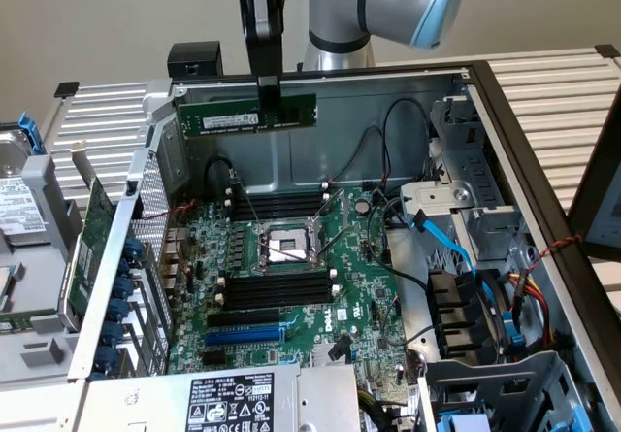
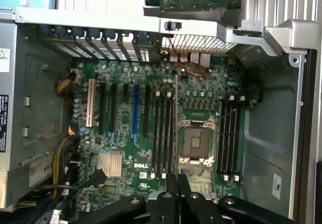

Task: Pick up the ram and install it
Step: 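Pick up the ram and move it above insertion slot, then insert the ram into the slot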

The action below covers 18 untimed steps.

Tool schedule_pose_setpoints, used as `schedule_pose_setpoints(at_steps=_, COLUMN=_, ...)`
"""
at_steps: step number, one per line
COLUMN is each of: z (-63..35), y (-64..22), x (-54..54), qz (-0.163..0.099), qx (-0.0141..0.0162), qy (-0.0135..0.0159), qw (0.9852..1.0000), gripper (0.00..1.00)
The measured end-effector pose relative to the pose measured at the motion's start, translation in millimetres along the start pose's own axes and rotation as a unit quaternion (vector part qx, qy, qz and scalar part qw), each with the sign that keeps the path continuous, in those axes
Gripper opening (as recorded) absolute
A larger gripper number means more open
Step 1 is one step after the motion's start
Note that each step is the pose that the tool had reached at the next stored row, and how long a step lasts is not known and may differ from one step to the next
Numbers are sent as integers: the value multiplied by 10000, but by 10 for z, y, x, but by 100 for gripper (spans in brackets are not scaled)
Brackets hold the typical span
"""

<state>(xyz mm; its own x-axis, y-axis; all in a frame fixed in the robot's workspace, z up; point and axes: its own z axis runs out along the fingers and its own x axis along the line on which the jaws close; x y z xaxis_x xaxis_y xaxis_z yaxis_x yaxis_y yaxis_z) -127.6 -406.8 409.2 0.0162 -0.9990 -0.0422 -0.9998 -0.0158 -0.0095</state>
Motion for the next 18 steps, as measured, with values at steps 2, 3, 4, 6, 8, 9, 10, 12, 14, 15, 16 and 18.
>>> schedule_pose_setpoints(at_steps=2, z=8, y=-79, x=-13, qz=1, qx=0, qy=-6, qw=10000, gripper=12)
schedule_pose_setpoints(at_steps=3, z=12, y=-122, x=-17, qz=1, qx=0, qy=-9, qw=10000, gripper=12)
schedule_pose_setpoints(at_steps=4, z=17, y=-160, x=-18, qz=0, qx=0, qy=-15, qw=10000, gripper=12)
schedule_pose_setpoints(at_steps=6, z=25, y=-185, x=-18, qz=0, qx=1, qy=-40, qw=10000, gripper=12)
schedule_pose_setpoints(at_steps=8, z=33, y=-192, x=-19, qz=4, qx=2, qy=-105, qw=9999, gripper=12)
schedule_pose_setpoints(at_steps=9, z=39, y=-194, x=-18, qz=16, qx=3, qy=-142, qw=9999, gripper=12)
schedule_pose_setpoints(at_steps=10, z=45, y=-194, x=-18, qz=28, qx=4, qy=-180, qw=9998, gripper=12)
schedule_pose_setpoints(at_steps=12, z=56, y=-194, x=-18, qz=55, qx=7, qy=-246, qw=9997, gripper=12)
schedule_pose_setpoints(at_steps=14, z=60, y=-195, x=-18, qz=70, qx=9, qy=-262, qw=9996, gripper=12)
schedule_pose_setpoints(at_steps=15, z=61, y=-195, x=-18, qz=70, qx=8, qy=-267, qw=9996, gripper=12)
schedule_pose_setpoints(at_steps=16, z=63, y=-195, x=-18, qz=71, qx=8, qy=-272, qw=9996, gripper=12)
schedule_pose_setpoints(at_steps=18, z=74, y=-195, x=-16, qz=74, qx=8, qy=-284, qw=9996, gripper=12)
